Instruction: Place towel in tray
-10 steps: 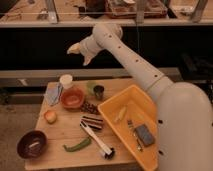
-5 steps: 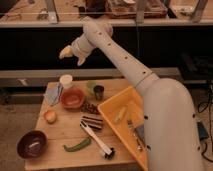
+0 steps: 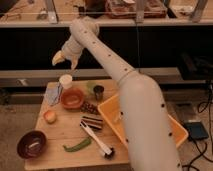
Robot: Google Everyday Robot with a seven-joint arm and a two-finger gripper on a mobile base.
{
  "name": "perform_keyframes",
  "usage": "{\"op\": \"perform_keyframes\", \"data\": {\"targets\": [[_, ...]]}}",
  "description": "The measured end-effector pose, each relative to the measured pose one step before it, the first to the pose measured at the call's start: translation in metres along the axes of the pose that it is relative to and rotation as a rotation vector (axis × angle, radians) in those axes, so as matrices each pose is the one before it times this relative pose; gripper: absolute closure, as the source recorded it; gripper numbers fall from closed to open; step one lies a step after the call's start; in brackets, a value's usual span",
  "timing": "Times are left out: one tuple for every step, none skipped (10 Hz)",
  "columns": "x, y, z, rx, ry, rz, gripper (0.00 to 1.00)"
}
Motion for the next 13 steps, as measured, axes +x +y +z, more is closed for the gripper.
{"op": "perform_keyframes", "data": {"targets": [[-0.00551, -0.00997, 0.0221, -0.01856, -0.02778, -0.02756, 0.35], [-0.00476, -0.00336, 0.0163, -0.02766, -0.00689, -0.01487, 0.35], [-0.00559, -0.00125, 0.01551, -0.05224, 0.02263, 0.01355, 0.35], [-0.00645, 0.00145, 0.01421, -0.07594, 0.05859, 0.06028, 0.35], [-0.00425, 0.00533, 0.01044, -0.0423, 0.03523, 0.05096, 0.35], [0.00008, 0.0109, 0.01033, -0.04682, 0.03908, 0.05331, 0.35], [0.00204, 0.00909, 0.00725, -0.03145, 0.02364, 0.03769, 0.35], [0.00396, 0.00275, 0.00405, 0.00377, 0.00576, 0.01604, 0.35], [0.00823, -0.00009, 0.00329, 0.0366, 0.00164, 0.00024, 0.35], [0.00742, -0.00053, 0.00162, 0.02441, 0.0027, -0.01886, 0.35], [0.00358, -0.00837, 0.00237, 0.00765, 0.00197, -0.02577, 0.35], [-0.00001, -0.00806, 0.00362, 0.00252, -0.00402, -0.02501, 0.35], [0.0005, -0.00717, 0.00265, -0.00066, -0.00474, -0.0259, 0.35]]}}
